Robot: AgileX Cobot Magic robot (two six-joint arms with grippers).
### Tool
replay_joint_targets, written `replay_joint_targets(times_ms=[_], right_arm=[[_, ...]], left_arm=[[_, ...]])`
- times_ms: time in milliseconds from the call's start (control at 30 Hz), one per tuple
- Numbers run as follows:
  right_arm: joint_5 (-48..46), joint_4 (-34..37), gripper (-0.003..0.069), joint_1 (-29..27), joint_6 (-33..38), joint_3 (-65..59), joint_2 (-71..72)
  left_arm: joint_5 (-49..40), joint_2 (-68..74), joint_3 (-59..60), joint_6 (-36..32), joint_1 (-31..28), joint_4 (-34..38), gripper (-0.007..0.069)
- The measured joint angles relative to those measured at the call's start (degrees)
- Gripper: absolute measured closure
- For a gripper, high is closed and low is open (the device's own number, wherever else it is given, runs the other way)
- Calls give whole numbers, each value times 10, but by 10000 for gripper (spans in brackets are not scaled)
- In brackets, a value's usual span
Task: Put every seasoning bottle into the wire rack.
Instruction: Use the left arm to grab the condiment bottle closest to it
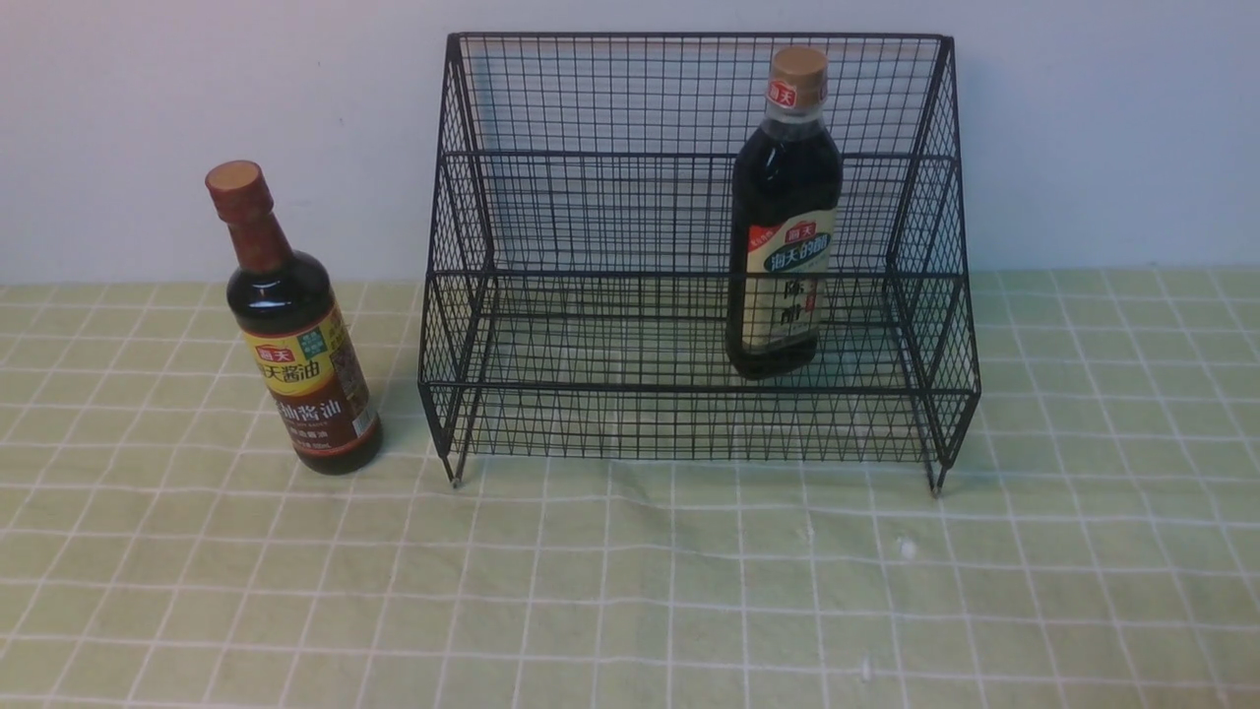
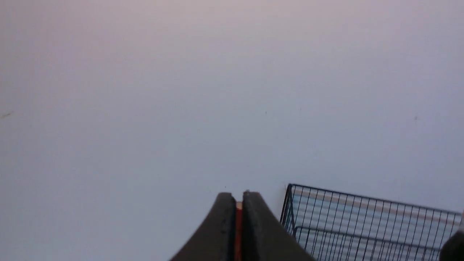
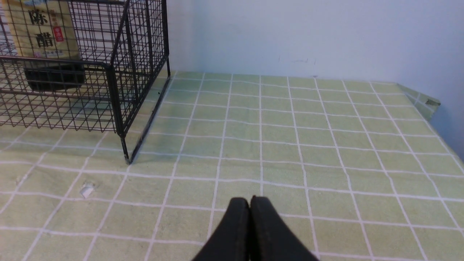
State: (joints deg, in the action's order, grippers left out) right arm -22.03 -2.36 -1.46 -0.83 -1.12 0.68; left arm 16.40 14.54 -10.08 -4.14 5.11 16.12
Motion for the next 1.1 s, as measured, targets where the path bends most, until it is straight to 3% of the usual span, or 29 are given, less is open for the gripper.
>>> replay_joint_targets(times_ms=[167, 400, 600, 1100], right_arm=[[0, 0, 673, 0, 0, 0, 0], [0, 0, 673, 0, 0, 0, 0], [0, 0, 673, 0, 0, 0, 0], [0, 0, 673, 0, 0, 0, 0]], left_arm=[[-9, 161, -93, 0, 0, -36, 488], [-11, 346, -223, 0, 0, -40, 225], [-11, 465, -311, 2, 0, -40, 59], [9, 698, -414, 2, 0, -40, 41]])
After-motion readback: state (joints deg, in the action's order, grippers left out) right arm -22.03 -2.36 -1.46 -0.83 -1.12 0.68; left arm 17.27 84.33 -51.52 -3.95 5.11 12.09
